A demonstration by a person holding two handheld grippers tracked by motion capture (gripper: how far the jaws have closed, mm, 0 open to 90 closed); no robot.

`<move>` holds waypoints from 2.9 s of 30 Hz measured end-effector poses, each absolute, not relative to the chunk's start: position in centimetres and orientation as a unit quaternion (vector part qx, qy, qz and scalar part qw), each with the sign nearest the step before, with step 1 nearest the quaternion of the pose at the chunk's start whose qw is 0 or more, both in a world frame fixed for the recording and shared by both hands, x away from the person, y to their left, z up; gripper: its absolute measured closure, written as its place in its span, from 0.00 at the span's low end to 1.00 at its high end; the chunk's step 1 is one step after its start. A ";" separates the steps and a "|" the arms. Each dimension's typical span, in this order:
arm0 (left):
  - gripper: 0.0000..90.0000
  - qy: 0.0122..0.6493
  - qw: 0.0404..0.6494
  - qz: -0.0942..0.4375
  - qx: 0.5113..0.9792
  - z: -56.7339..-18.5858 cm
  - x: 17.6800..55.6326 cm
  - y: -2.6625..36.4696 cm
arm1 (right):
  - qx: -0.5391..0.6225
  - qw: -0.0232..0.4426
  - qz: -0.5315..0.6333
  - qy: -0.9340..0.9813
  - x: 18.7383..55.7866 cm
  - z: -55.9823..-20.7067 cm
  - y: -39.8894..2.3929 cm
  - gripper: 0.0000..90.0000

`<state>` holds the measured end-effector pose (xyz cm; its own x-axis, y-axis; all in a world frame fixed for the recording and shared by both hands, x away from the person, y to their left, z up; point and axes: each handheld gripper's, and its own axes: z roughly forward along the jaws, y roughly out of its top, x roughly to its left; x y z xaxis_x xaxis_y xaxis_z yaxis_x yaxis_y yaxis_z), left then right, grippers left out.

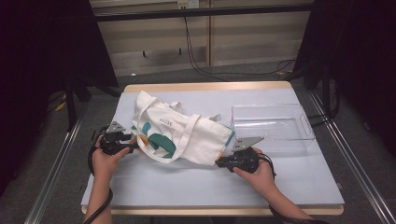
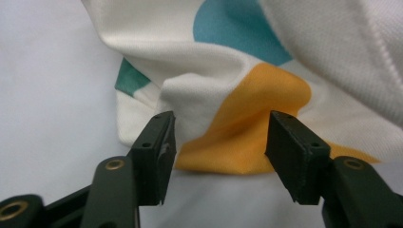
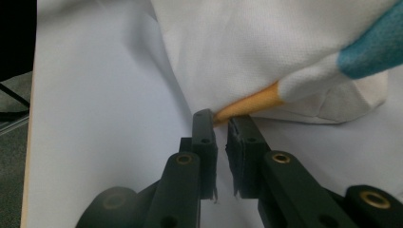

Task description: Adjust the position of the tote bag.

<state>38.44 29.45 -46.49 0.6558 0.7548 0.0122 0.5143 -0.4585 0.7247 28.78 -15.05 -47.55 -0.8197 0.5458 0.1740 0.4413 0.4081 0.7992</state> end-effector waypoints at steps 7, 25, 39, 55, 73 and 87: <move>0.26 0.391 0.369 0.188 0.822 -45.6 38.5 29.7 | 0.294 0.057 0.458 0.837 28.8 -47.4 -15.0 0.91; 0.55 0.362 0.341 0.170 0.851 -47.1 39.1 27.8 | 0.305 0.066 0.454 0.835 29.1 -47.3 -14.9 0.95; 0.90 0.382 0.326 0.154 0.851 -46.3 38.3 27.9 | 0.327 0.072 0.465 0.819 29.4 -47.4 -15.5 0.86; 0.91 0.390 0.329 0.131 0.850 -45.9 35.5 28.2 | 0.348 0.094 0.459 0.812 28.9 -47.3 -16.8 0.85; 0.91 0.399 0.349 0.112 0.840 -45.9 33.2 28.6 | 0.373 0.103 0.455 0.802 29.7 -47.6 -17.2 0.91; 0.75 0.406 0.361 0.097 0.834 -45.7 33.1 29.1 | 0.368 0.104 0.460 0.801 29.7 -47.1 -17.5 0.80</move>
